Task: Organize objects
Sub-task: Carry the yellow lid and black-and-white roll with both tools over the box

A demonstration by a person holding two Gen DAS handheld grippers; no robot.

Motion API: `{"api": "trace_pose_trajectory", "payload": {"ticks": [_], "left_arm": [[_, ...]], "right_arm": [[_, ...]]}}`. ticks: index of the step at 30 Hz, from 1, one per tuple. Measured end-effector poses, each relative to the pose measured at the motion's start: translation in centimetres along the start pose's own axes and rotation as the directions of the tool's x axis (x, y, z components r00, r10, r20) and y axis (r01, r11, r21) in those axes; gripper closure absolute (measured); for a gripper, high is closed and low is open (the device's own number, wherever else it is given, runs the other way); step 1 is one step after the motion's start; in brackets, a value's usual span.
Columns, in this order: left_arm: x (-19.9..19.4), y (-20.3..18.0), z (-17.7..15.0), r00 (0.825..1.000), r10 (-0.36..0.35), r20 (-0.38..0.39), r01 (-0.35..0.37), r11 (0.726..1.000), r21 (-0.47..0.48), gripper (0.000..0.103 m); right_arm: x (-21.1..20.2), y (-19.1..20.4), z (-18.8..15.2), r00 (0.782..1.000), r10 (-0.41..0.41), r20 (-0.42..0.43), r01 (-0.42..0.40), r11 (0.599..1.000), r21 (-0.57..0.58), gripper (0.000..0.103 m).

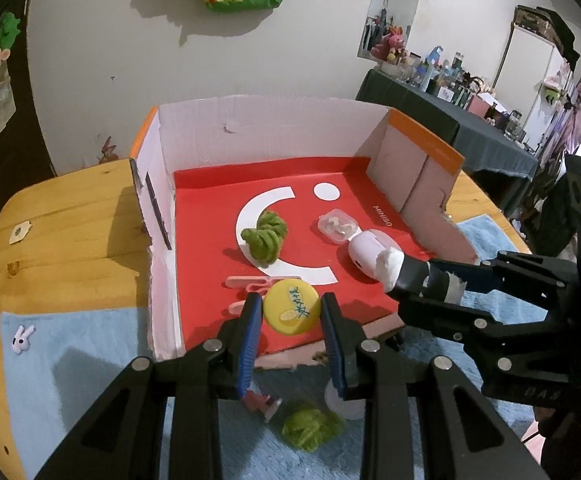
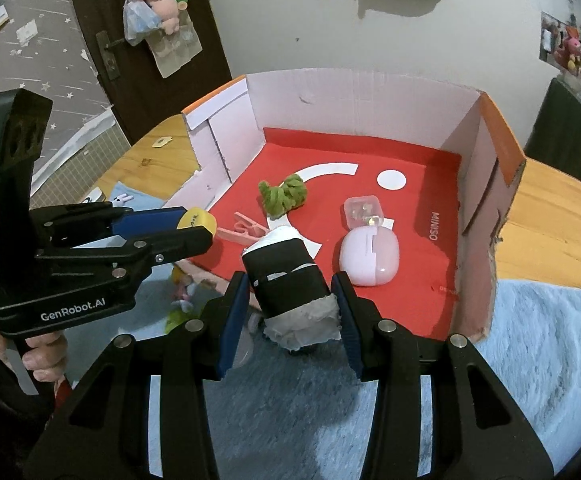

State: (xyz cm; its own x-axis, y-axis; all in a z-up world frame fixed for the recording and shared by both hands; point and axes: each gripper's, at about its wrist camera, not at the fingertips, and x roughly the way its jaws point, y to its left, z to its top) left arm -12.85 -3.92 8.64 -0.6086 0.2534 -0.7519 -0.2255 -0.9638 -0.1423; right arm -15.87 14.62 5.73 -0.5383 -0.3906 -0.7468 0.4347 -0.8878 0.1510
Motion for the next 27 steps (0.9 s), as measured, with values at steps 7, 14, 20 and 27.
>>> {"api": "trace_pose_trajectory", "payload": {"ticks": [7, 14, 20, 27], "left_arm": [[1.4, 0.2, 0.6, 1.0, -0.003, -0.028, 0.004, 1.0, 0.013, 0.072], [2.9, 0.6, 0.9, 0.997, -0.005, -0.071, 0.007, 1.0, 0.019, 0.071], [4.5, 0.8, 0.8, 0.991, 0.009, -0.132, -0.005, 0.999, 0.031, 0.072], [5.5, 0.6, 0.6, 0.983, 0.019, -0.182, -0.007, 0.998, 0.064, 0.071]], "right_arm": [[1.8, -0.7, 1.0, 0.999, 0.0, -0.037, 0.0, 1.0, -0.002, 0.062], [3.7, -1.6, 1.3, 0.995, -0.008, -0.097, 0.008, 1.0, -0.002, 0.062], [4.3, -2.0, 1.6, 0.992, -0.004, -0.128, 0.005, 1.0, 0.002, 0.062], [4.8, -1.9, 2.3, 0.985, 0.018, -0.171, -0.02, 1.0, -0.011, 0.062]]}}
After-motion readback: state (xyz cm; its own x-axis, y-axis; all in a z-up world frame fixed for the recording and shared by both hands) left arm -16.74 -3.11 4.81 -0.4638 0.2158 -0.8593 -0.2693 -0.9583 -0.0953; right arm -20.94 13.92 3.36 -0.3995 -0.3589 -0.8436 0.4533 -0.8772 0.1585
